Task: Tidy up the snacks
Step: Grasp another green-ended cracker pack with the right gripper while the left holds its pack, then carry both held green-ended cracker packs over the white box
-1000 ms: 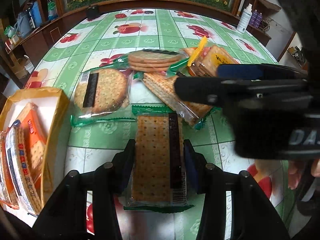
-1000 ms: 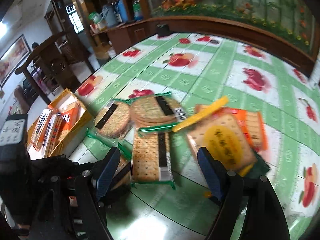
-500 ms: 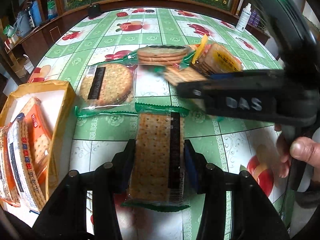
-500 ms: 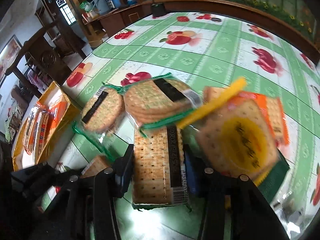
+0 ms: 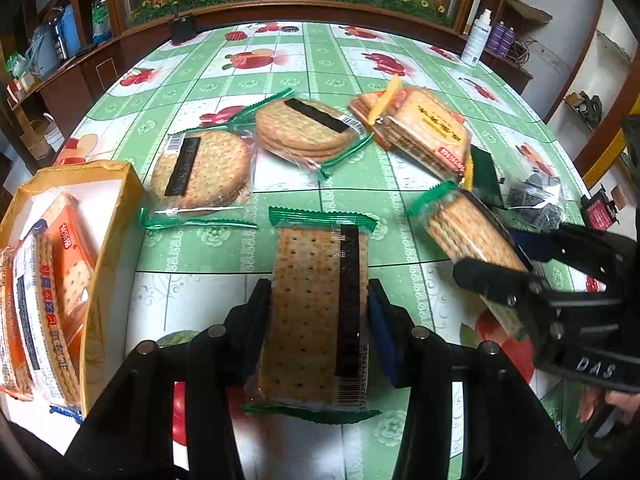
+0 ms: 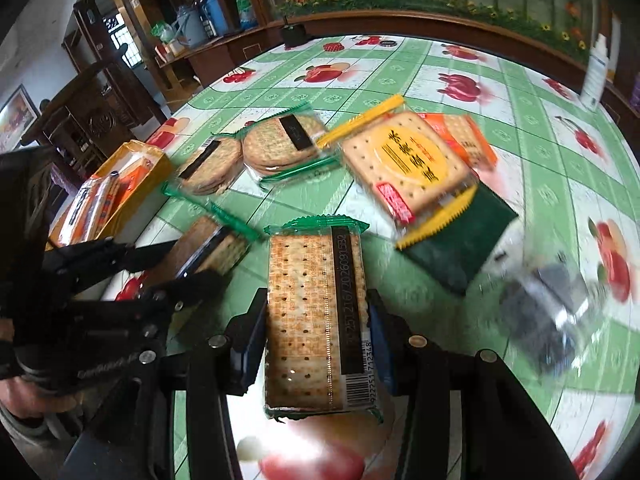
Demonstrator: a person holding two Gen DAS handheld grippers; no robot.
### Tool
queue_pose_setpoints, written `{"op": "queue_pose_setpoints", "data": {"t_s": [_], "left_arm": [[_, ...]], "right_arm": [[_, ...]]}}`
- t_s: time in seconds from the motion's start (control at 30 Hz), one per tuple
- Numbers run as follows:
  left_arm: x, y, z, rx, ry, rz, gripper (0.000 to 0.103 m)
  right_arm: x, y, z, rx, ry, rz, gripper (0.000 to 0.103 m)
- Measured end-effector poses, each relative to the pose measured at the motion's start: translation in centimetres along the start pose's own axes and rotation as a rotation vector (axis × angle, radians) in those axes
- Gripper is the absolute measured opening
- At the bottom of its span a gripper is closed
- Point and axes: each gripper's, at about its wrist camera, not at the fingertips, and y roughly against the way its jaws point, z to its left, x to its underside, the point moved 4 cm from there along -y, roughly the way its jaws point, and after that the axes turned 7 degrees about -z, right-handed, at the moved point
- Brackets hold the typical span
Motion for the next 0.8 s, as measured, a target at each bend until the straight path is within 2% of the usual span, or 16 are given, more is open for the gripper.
{"op": "queue_pose_setpoints", "data": {"t_s": [0.33,0.57,0.8], "left_arm": [[-0.1,2.6,-0.4,-0.034,-0.033,-0.079,0.049],[-0.1,4.9,0.6,-0.062,-0.032,-0.122,0.049],[0.2,7.4,2.6,-0.083,-0.013,-0.167,0.049]], "right_arm": [[0.9,2.2,0.8,0.027,-0.027,-0.067,0.046],[0.2,3.0,2.2,0.000,-0.044,-0.105,0.046],[-0.8,2.8,5.0,-0.023,-0.011,-0.124,0.046]]}}
